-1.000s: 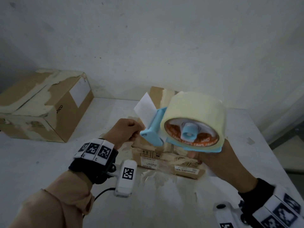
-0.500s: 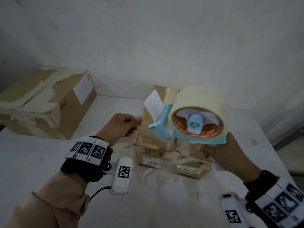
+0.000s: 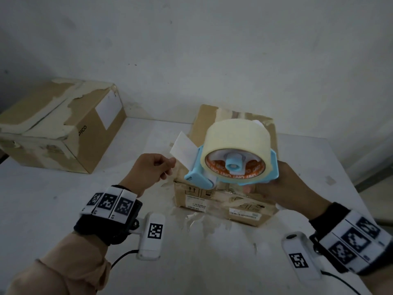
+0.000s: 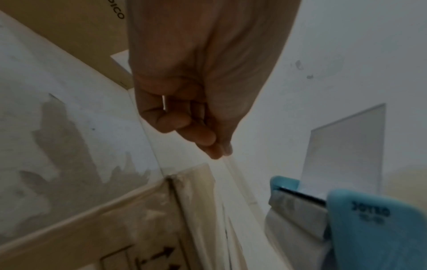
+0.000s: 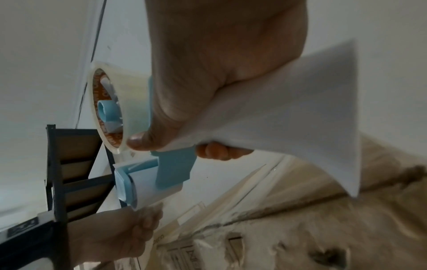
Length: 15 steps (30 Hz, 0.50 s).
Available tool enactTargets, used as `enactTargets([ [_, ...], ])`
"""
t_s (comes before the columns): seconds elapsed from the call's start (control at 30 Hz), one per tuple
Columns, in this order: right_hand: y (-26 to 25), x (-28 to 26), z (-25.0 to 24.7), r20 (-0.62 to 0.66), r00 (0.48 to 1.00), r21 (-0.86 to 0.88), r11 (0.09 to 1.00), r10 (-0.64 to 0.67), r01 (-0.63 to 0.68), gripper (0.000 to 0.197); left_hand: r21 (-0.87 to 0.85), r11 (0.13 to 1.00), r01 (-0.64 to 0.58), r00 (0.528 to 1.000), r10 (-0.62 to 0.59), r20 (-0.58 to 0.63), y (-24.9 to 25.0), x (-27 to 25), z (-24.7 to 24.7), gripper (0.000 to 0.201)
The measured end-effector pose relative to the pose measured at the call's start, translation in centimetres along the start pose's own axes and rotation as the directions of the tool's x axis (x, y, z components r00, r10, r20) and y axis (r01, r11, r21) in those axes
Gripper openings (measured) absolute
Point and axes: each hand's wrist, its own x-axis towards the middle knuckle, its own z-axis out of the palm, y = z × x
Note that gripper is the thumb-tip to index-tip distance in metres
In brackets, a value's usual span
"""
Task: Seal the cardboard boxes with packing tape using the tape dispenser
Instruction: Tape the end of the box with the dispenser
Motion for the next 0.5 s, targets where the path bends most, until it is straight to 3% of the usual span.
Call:
enactTargets([
  [0.1,0.5,-0.1,-1.4,0.009,1.0,-0.066,0.998,0.02,-0.02,0.044,-0.031,0.999,0.031,0.997,-0.034,-0.069,-1.5,-0.2,-1.4,0.025],
  [0.23,1.7,-0.7,-2.2,0.038,0.997,-0.078,0.995,0.067,-0.064,0.058,-0.074,0.996,0.05,0.998,-0.052,-0.031,-2.5,-1.0,-1.3,0.02],
  [0.5,1.9,-0.9,-2.5,0.006,0.998,-0.118,0.991,0.069,-0.068,0.049,-0.054,0.998,0.041,0.998,-0.044,-0.055,-2.1,-0.4,-0.4,0.025],
])
